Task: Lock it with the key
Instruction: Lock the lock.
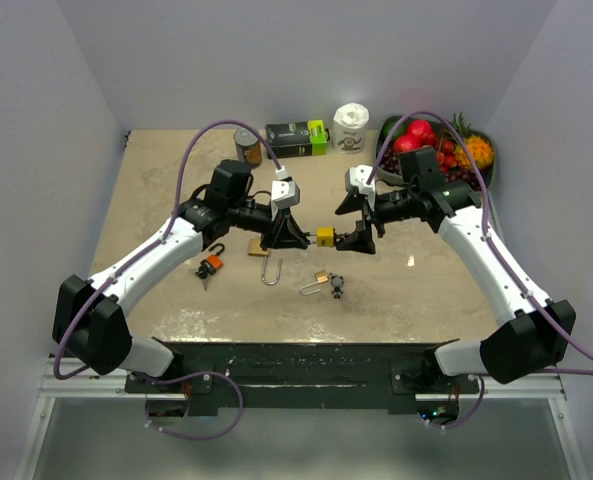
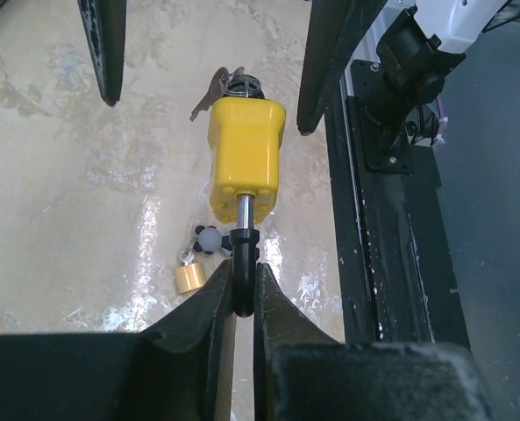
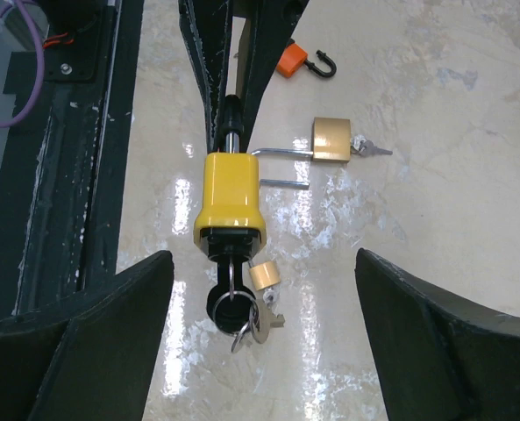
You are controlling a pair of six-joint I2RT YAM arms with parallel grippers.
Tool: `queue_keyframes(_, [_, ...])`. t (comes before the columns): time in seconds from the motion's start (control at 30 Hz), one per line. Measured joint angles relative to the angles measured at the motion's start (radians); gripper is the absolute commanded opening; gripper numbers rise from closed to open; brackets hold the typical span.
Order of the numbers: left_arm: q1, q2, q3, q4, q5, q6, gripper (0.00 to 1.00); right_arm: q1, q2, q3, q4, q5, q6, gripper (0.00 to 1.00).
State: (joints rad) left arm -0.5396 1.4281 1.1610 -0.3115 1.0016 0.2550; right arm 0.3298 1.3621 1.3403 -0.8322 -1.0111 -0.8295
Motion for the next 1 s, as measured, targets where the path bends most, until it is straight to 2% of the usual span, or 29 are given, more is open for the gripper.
queue_keyframes(0.2, [0.000,-0.003,0.001,0.007,0.002,-0.012,0.00,0.051,-0.001,-0.037,0.045,0.015,0.020,0.70])
queue_keyframes(0.4, [0.000,-0.003,0.004,0.019,0.001,-0.035,0.00,0.072,-0.002,-0.055,0.053,0.030,0.025,0.50])
queue_keyframes(0.43, [0.000,-0.003,0.004,0.022,0.001,-0.036,0.00,0.072,-0.002,-0.055,0.055,0.030,0.026,0.44])
queue_keyframes(0.6, [0.000,-0.007,0.004,0.031,-0.003,-0.037,0.00,0.074,-0.002,-0.055,0.066,0.034,0.038,0.26])
queue_keyframes(0.73, [0.000,-0.021,0.004,0.033,-0.019,-0.044,0.00,0.074,-0.002,-0.054,0.080,0.025,0.055,0.22])
queue_keyframes(0.83, [-0.003,-0.034,-0.001,0.039,-0.036,-0.051,0.00,0.074,0.003,-0.050,0.084,0.015,0.065,0.13])
queue_keyframes(1.0, [-0.009,-0.048,-0.014,0.052,-0.057,-0.054,0.00,0.075,0.021,-0.037,0.078,-0.002,0.072,0.12])
